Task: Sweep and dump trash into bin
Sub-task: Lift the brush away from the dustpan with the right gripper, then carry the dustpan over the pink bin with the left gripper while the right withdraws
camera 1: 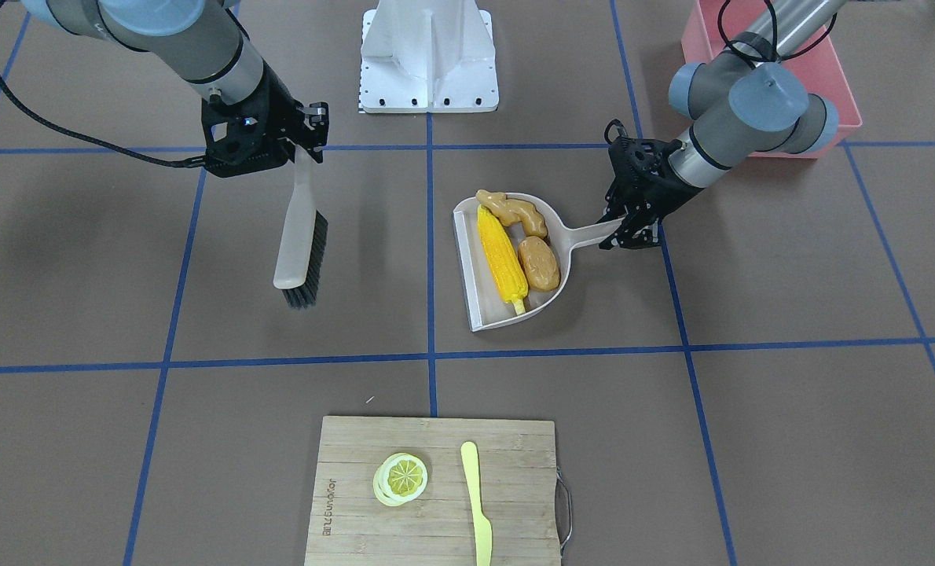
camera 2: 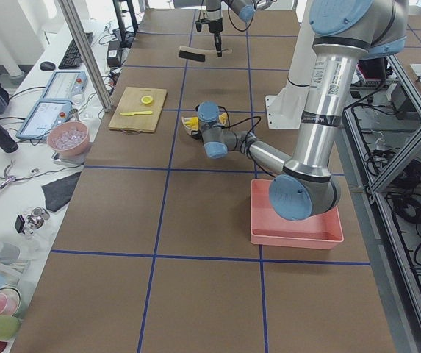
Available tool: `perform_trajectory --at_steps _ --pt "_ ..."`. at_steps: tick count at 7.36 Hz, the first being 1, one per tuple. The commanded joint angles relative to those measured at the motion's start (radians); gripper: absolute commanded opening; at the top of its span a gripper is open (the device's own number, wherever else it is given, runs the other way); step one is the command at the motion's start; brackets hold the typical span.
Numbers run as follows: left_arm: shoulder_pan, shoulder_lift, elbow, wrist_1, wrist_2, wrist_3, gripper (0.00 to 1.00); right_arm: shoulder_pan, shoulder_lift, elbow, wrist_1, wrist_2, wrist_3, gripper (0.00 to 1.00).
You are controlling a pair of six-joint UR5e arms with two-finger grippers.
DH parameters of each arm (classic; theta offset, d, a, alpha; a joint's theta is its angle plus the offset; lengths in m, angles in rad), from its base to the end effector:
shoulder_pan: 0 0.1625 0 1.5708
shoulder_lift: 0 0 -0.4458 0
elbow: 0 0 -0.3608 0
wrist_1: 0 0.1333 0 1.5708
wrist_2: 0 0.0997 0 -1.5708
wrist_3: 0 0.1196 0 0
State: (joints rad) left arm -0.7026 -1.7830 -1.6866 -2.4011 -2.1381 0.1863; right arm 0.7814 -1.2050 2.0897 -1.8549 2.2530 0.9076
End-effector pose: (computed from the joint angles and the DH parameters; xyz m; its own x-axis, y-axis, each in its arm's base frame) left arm 0.3887 -0.4196 0.4312 0.1097 0.9931 -0.0420 -0.3320 0.0764 0.9402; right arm -0.3303 -0.4093 0.3199 0.6423 -0.0359 0.7656 0.1291 0.9897 -0.0620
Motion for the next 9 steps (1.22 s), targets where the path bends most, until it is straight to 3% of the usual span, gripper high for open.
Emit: perform_trajectory --at_steps 1,3,4,6,8,9 --pt "-0.020 0.025 -0.030 -0.018 0.001 -0.019 0.23 0.083 -0.056 0.052 -0.186 -0.051 -0.196 0.00" --pt "-0.021 0.130 -0.129 -0.036 0.056 -0.027 0.23 0.101 -0.100 0.032 -0.239 -0.126 -0.295 0.00" --pt "-0.037 0.181 -0.162 -0.039 0.055 -0.054 0.23 0.128 -0.129 0.003 -0.241 -0.119 -0.425 0.00" --pt "-0.047 0.361 -0.220 -0.206 0.056 -0.233 0.23 0.159 -0.224 0.006 -0.198 -0.046 -0.440 0.00" --pt "-0.096 0.526 -0.274 -0.263 0.058 -0.274 0.23 0.212 -0.371 0.000 -0.039 0.057 -0.437 0.00" --pt "-0.109 0.578 -0.268 -0.352 0.058 -0.353 0.23 0.241 -0.446 -0.034 0.049 0.124 -0.437 0.00"
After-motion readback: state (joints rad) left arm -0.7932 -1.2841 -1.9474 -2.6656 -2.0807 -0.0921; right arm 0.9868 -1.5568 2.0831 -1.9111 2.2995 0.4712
